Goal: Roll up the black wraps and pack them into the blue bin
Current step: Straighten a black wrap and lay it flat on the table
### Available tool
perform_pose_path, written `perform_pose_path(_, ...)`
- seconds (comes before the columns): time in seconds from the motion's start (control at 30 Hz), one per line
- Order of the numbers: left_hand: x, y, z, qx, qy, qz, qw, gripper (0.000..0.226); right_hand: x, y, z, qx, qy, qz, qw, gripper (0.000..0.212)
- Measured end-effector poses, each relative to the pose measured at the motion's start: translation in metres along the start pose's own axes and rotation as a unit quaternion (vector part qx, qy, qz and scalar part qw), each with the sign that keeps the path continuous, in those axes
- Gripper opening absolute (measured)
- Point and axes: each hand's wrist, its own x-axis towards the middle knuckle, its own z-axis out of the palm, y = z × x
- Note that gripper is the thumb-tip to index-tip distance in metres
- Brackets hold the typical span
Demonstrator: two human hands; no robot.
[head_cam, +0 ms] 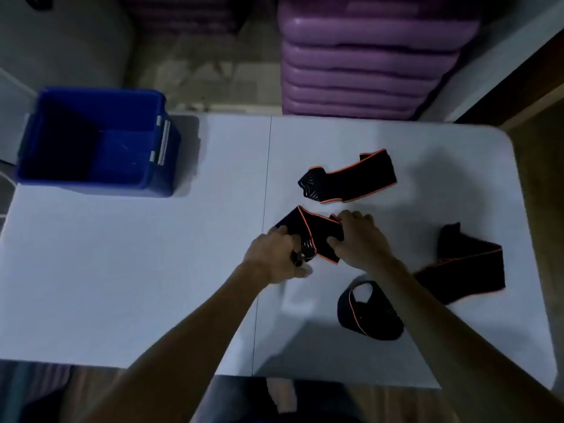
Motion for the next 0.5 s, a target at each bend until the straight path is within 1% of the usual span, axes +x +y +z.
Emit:
perform_pose_path(0.03,-0.002,0.003,0.003,0.028,-0.004,0.0,1.0,0.046,-0.001,-0.002,0.001,-0.015,0.012,0.006,1.0,0.045)
perform_pose_path(0.07,-0.002,0.003,0.006,0.048,0.013,-0.002,0.999,0.041,0.001,0.0,0.003,-0.019,0.03,0.011,0.999,0.044)
perform_pose_path(0.13,-0.007,-0.001,0.011,0.035,0.055,-0.008,0.998,0.029,-0.001,0.0,0.004,-0.014,0.05,0.008,0.999,0.04)
perform_pose_path(0.17,-0.009,-0.005,0.008,0.013,0.077,-0.012,0.997,0.025,-0.002,0.001,0.004,-0.002,0.058,-0.005,0.998,0.037)
perform_pose_path(0.23,-0.013,-0.016,-0.004,-0.025,0.122,-0.044,0.991,0.02,-0.004,0.003,0.003,0.033,0.085,-0.05,0.995,0.029)
perform_pose_path(0.3,-0.018,-0.032,-0.023,-0.055,0.176,-0.097,0.978,0.014,-0.007,0.005,0.0,0.056,0.147,-0.116,0.981,0.021)
perform_pose_path(0.33,-0.019,-0.041,-0.034,-0.078,0.211,-0.117,0.967,0.01,-0.01,0.005,0.001,0.052,0.19,-0.152,0.968,0.018)
perform_pose_path(0.4,-0.02,-0.056,-0.055,-0.149,0.269,-0.131,0.943,0.007,-0.019,-0.003,0.006,0.005,0.284,-0.217,0.934,0.01)
perform_pose_path(0.47,-0.016,-0.066,-0.074,-0.297,0.278,-0.13,0.904,0.013,-0.031,-0.018,0.015,-0.061,0.341,-0.274,0.897,0.002)
perform_pose_path(0.5,-0.014,-0.069,-0.083,-0.379,0.268,-0.132,0.876,0.019,-0.037,-0.027,0.021,-0.085,0.356,-0.296,0.882,0.009)
